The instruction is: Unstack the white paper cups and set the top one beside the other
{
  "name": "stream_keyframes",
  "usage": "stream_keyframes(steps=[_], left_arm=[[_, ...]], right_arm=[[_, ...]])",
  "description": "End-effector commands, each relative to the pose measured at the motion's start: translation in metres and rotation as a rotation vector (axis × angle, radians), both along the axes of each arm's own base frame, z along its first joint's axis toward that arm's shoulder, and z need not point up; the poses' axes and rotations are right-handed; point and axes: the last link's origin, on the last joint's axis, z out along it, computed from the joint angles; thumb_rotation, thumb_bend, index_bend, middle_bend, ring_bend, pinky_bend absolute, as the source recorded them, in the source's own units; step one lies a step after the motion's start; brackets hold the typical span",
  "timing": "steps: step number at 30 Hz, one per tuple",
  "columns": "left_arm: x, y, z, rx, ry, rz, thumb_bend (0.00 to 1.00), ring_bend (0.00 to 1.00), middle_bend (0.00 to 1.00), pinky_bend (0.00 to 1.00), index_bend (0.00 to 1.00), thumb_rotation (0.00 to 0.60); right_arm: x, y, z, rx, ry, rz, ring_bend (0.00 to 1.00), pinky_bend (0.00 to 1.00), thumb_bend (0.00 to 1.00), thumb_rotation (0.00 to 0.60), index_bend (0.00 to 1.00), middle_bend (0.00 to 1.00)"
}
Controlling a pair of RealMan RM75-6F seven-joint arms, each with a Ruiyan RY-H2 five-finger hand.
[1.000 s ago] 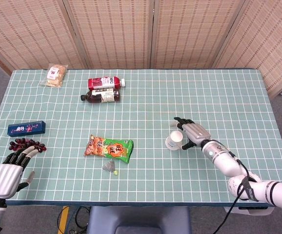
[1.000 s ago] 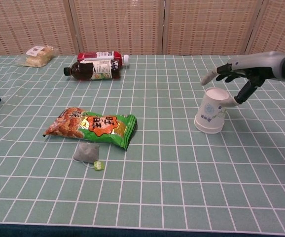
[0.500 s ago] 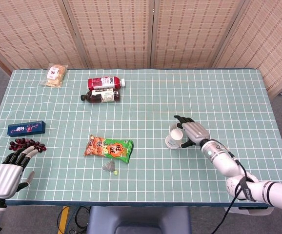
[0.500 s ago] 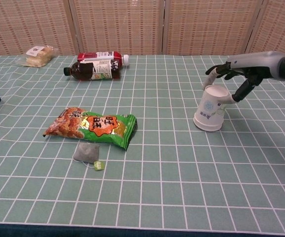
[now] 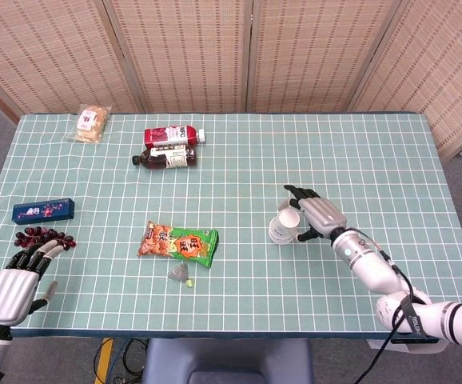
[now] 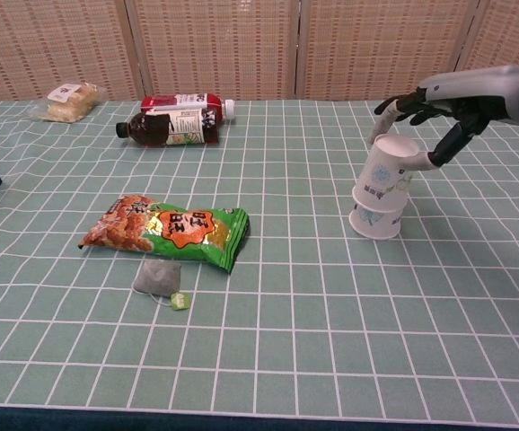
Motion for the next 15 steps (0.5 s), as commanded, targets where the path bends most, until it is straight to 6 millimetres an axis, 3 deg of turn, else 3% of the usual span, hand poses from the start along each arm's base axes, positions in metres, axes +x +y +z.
stream_keyframes(steps=[1,9,15], left_arm=[[0.0,0.0,0.0,-0.001,0.003,0.0,0.4,0.14,0.17,0.2,0.21,0.6],[-0.002,0.002,-0.004,-0.007,0.015,0.008,0.4,0.14,0.17,0.2,0.21,0.6],[-0.003,0.004,-0.007,-0.016,0.026,0.018,0.4,0.14,0.17,0.2,0.21,0.6]], right_arm=[[0.006,0.002,0.009,-0.017,-0.004,0.015,0.0,0.0,0.41,0.6,0.32,0.0],[0.021,0.01,0.04,-0.077,-0.026,0.047,0.0,0.0,0.41,0.6,0.32,0.0],[0.019,0.016,0.063,-0.115,-0.04,0.034,0.0,0.0,0.41,0.6,0.32,0.0]])
